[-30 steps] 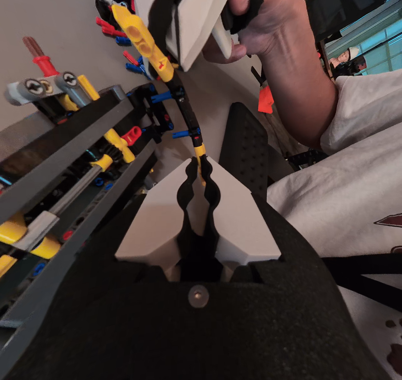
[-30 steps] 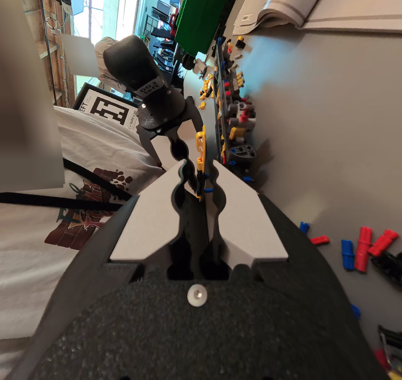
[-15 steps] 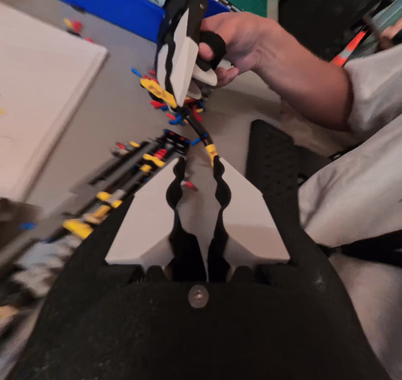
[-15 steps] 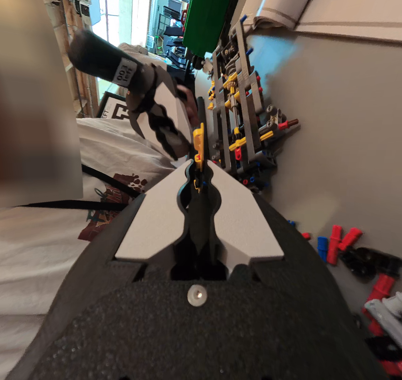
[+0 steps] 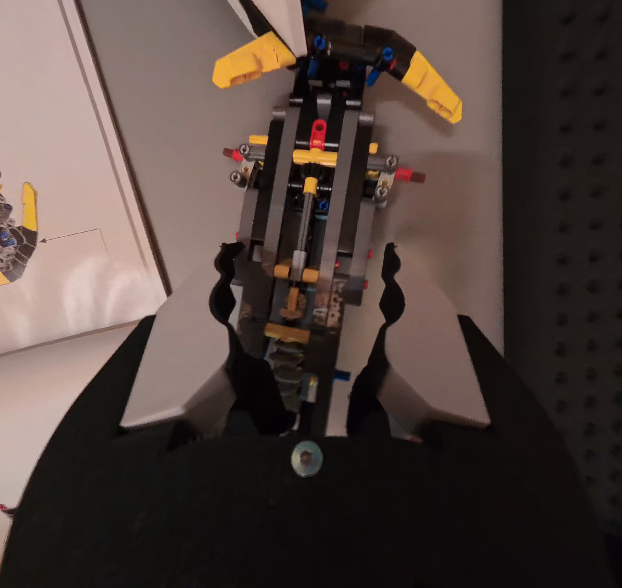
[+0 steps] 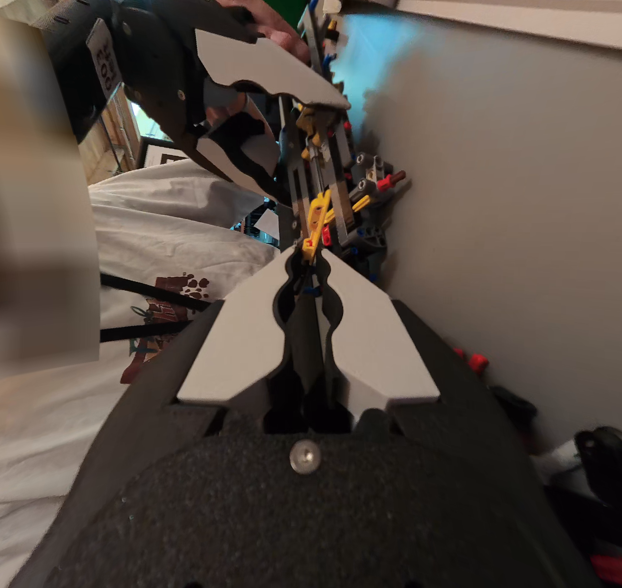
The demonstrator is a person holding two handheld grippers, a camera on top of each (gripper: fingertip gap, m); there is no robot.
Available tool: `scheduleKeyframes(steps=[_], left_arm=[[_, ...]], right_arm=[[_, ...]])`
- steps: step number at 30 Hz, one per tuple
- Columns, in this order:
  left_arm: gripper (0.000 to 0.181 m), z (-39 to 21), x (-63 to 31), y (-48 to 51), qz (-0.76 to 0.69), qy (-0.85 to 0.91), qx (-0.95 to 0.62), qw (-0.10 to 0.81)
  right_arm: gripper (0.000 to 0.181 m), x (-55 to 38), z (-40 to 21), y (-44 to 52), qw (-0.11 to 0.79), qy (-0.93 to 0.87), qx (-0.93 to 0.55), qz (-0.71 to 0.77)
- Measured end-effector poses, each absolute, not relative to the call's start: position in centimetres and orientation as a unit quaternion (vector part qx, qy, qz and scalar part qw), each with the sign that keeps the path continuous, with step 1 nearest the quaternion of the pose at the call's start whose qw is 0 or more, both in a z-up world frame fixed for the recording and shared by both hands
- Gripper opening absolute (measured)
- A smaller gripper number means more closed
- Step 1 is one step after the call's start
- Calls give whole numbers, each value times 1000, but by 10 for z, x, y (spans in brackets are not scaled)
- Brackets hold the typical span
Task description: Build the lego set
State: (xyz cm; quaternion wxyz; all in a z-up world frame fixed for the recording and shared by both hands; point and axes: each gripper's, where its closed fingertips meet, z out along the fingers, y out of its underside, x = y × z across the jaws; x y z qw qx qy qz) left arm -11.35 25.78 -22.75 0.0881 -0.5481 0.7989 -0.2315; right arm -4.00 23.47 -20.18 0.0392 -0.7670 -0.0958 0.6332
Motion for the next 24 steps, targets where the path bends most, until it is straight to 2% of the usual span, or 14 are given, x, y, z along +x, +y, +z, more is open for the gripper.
scheduleKeyframes(steps=[7,13,17,19,24], left_arm=[[70,-224,-119,260,-228,806,-537,98],[90,-230,-128,269,-264,777,-569,49],[96,-241,-138,267,-272,767,-581,-6],[81,-238,-140,262,-285,765,-576,-18],[69,-239,-145,262,-241,793,-559,6]], right_arm=[[6,-38,-184,244,64,-74,-723,684],[6,-35,-169,250,64,-61,-685,723],[6,-38,-168,249,65,-69,-687,721],[6,-38,-168,247,64,-69,-685,723],[6,-32,-173,247,70,-61,-694,714]])
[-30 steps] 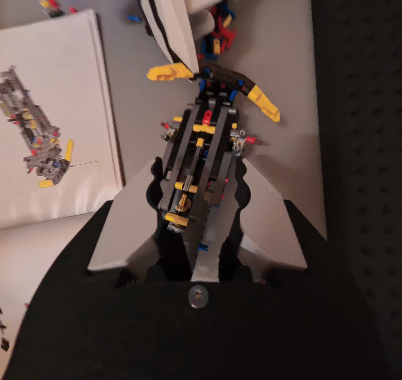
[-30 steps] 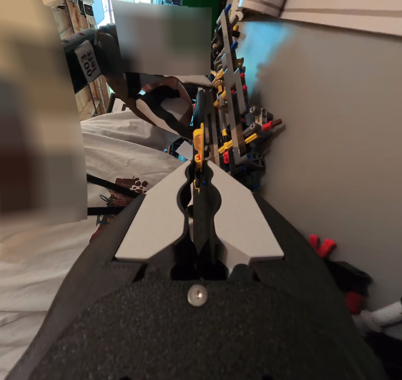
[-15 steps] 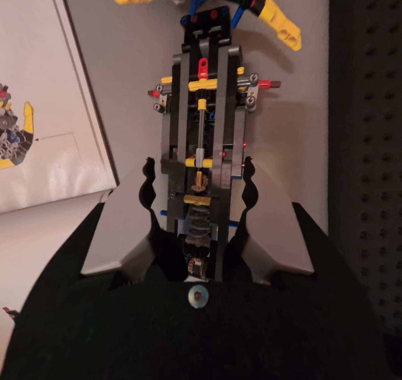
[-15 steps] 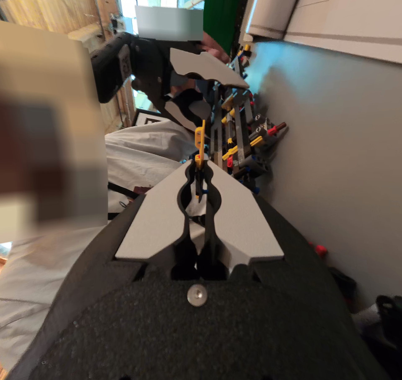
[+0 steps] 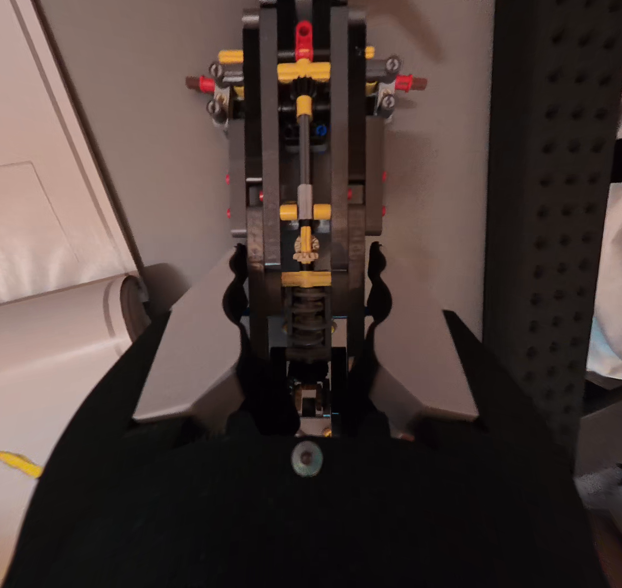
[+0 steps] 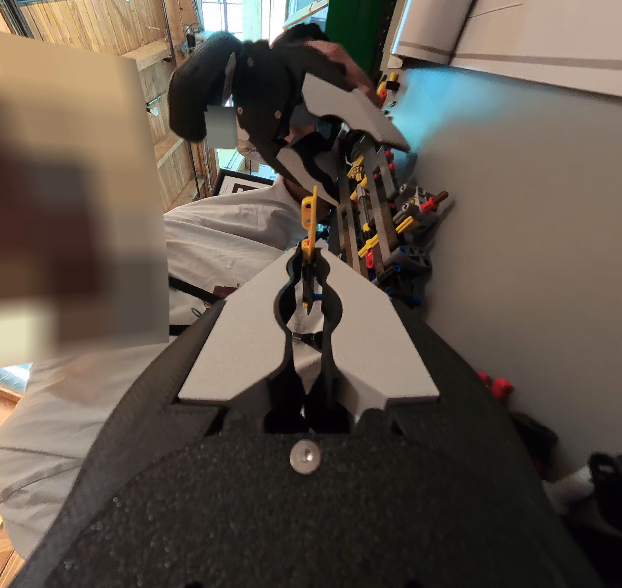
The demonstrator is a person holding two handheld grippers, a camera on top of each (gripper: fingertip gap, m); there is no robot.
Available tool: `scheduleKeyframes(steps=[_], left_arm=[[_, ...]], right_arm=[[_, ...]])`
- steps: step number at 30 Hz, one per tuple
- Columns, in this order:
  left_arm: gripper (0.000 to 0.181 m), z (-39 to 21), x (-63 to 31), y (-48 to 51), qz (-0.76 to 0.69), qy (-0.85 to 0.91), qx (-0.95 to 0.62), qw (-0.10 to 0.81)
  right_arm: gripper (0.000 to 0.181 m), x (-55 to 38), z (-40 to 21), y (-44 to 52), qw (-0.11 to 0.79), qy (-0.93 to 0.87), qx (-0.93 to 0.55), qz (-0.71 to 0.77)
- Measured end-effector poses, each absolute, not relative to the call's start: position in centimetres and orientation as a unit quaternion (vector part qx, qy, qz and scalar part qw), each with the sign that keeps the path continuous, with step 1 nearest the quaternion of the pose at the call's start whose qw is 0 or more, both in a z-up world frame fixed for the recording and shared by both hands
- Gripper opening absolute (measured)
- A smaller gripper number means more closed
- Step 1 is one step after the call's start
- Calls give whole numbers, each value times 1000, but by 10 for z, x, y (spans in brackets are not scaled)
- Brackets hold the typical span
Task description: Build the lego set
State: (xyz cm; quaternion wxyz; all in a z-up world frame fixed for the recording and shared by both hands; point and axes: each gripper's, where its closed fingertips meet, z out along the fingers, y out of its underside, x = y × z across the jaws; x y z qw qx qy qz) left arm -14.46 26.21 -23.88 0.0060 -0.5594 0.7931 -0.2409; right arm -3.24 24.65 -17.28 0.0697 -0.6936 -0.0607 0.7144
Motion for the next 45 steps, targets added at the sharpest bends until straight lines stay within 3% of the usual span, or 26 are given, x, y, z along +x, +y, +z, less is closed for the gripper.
scheduleKeyframes(steps=[13,39,45], left_arm=[[65,-236,-146,255,-114,814,-535,197],[65,-234,-142,245,-146,814,-530,188],[65,-234,-142,245,-151,812,-533,186]], right_arm=[[6,-39,-184,232,33,-82,-715,693],[15,-36,-204,233,73,-115,-764,631],[7,-40,-189,227,84,-137,-733,661]])
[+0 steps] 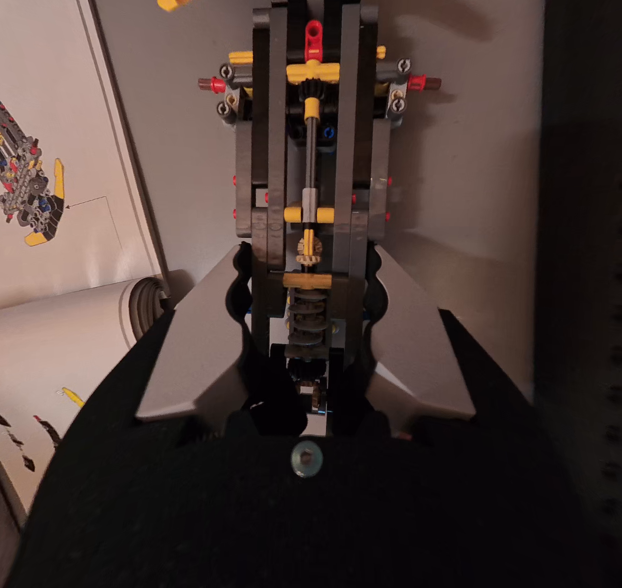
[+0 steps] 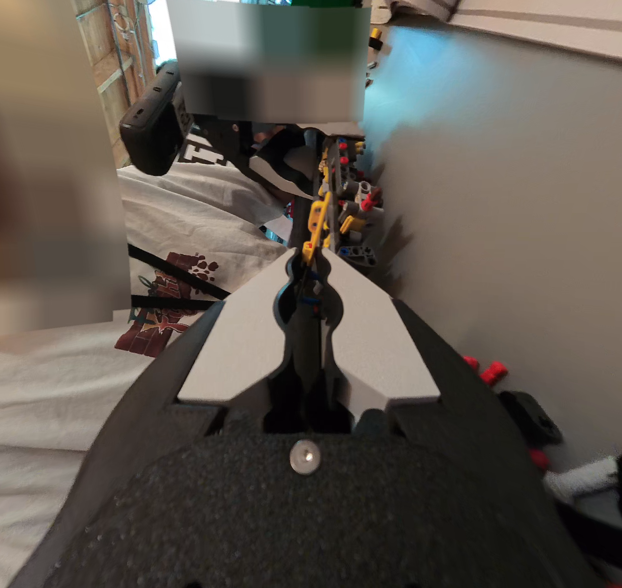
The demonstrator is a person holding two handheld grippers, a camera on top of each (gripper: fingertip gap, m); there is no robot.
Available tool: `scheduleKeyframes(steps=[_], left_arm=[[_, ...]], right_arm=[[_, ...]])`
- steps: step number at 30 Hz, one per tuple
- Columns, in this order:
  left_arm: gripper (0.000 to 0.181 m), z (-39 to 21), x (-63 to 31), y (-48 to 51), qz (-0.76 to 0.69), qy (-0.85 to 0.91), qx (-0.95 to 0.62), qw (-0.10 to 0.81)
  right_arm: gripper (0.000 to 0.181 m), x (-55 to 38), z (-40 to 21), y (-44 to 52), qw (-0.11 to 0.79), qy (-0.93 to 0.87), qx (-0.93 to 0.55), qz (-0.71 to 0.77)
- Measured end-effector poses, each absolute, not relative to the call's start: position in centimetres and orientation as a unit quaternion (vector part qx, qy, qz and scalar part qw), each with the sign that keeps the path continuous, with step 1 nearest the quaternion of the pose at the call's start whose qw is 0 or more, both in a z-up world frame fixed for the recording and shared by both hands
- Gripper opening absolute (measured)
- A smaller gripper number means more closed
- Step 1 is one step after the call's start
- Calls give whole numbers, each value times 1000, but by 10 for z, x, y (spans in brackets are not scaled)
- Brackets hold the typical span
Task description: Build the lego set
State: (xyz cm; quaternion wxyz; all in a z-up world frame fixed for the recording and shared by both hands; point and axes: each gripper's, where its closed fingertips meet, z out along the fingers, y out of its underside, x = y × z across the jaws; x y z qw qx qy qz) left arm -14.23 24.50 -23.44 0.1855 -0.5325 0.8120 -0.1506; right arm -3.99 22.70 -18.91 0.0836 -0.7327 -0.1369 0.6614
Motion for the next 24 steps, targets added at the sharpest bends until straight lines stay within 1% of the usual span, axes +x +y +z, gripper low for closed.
scheduleKeyframes(steps=[3,10,24], left_arm=[[65,-234,-142,245,-153,814,-529,187],[65,-234,-143,245,-154,812,-531,185],[65,-234,-140,244,-129,822,-523,184]], right_arm=[[6,-42,-183,228,91,-130,-715,681],[6,-38,-187,223,63,-110,-714,689],[7,-35,-205,222,71,-144,-755,636]])
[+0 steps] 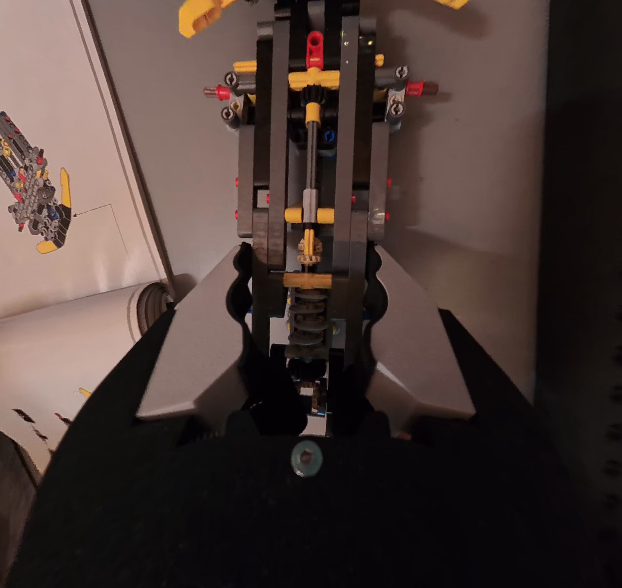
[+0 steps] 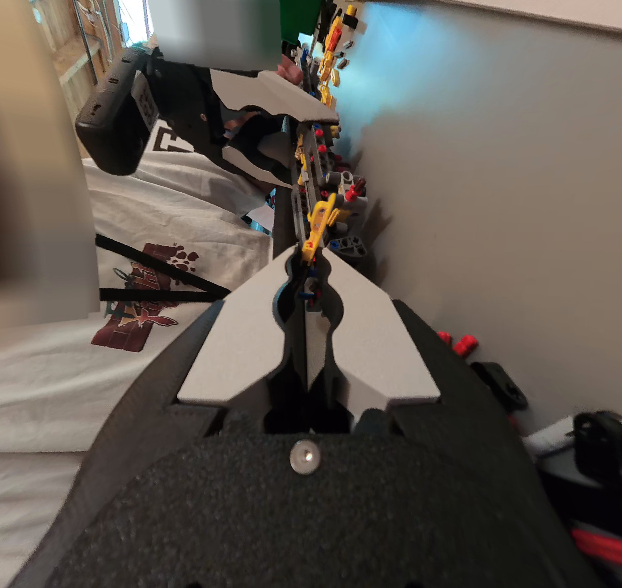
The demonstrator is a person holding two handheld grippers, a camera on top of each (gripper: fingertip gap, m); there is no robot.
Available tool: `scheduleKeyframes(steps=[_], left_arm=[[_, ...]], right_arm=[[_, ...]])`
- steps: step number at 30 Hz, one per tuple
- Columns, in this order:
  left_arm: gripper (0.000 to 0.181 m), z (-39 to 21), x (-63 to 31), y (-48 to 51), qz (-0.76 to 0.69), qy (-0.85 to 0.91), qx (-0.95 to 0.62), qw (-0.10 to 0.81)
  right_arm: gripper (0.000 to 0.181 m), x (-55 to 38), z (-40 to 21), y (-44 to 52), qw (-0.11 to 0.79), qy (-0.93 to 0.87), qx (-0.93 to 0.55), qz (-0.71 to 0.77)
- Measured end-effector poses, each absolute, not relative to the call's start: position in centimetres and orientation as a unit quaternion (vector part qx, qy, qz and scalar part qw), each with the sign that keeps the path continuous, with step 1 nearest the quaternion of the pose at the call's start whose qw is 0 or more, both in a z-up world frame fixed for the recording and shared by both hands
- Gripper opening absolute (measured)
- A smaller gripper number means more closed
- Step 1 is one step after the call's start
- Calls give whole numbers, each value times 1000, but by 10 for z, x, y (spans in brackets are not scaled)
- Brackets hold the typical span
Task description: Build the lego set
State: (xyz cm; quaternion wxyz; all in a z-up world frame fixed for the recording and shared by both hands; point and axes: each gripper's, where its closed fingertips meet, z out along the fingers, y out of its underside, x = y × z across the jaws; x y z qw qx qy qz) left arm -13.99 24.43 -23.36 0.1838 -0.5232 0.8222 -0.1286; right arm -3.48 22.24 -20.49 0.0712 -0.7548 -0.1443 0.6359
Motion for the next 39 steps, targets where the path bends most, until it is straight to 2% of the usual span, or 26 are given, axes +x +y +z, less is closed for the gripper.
scheduleKeyframes(steps=[15,34,35,37,39], left_arm=[[65,-234,-140,245,-166,821,-516,180],[65,-235,-141,243,-177,819,-509,197],[65,-235,-141,243,-176,820,-508,197],[65,-235,-141,243,-174,819,-510,196],[65,-235,-141,243,-174,818,-513,195]], right_arm=[[13,-28,-199,221,79,-160,-746,642],[26,-35,-196,204,27,-147,-750,644],[25,-35,-197,204,26,-147,-752,642],[11,-35,-193,206,42,-156,-751,640],[9,-34,-193,207,49,-165,-759,628]])
